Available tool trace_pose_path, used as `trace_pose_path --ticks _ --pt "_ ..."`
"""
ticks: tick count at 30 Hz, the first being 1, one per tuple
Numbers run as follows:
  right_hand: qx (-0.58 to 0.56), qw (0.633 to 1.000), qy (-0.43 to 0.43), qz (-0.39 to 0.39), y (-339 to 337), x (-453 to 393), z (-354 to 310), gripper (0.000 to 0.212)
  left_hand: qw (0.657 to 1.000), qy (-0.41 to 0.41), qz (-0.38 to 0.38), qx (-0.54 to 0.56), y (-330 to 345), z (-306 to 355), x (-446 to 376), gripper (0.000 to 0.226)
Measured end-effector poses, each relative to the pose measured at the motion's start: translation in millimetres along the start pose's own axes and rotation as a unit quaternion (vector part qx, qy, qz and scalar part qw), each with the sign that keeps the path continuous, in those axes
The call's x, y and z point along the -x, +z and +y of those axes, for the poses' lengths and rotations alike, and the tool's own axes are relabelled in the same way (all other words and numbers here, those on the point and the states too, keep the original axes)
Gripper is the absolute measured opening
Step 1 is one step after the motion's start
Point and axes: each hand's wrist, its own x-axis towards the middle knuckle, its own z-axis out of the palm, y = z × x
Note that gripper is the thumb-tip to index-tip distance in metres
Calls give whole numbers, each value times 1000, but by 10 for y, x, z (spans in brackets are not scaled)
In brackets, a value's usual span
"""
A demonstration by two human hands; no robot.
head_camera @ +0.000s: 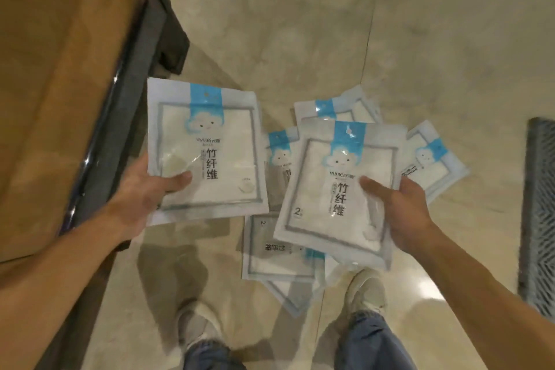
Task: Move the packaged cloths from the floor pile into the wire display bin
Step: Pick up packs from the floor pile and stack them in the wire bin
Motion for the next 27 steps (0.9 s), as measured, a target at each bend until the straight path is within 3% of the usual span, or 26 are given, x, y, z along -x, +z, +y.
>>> trace_pose_path --ticks 3,9,14,16,18,22,27 --pt "9 1000 -7 -20 -239 352 -711 22 1000 -5 25 6 -48 453 530 51" --pt "15 997 -15 -78 -718 1530 -2457 22 1000 21 5 17 -155 1826 1924 44" --pt "23 990 -22 -135 -1036 2595 -3628 15 996 81 20 14 -289 2894 3250 64" --pt "35 986 -33 -158 -1148 2980 -4011 13 994 101 41 26 -341 3177 3772 63" --pt "41 981 -45 -187 -1232 3342 -4365 14 989 118 72 43 -400 3372 4302 61" --pt "66 965 -65 -244 -1280 3981 -4914 16 976 121 136 120 -562 3508 5254 84" --pt "98 938 -94 -319 -1108 4714 -5213 24 962 158 177 134 -823 3486 6265 87"
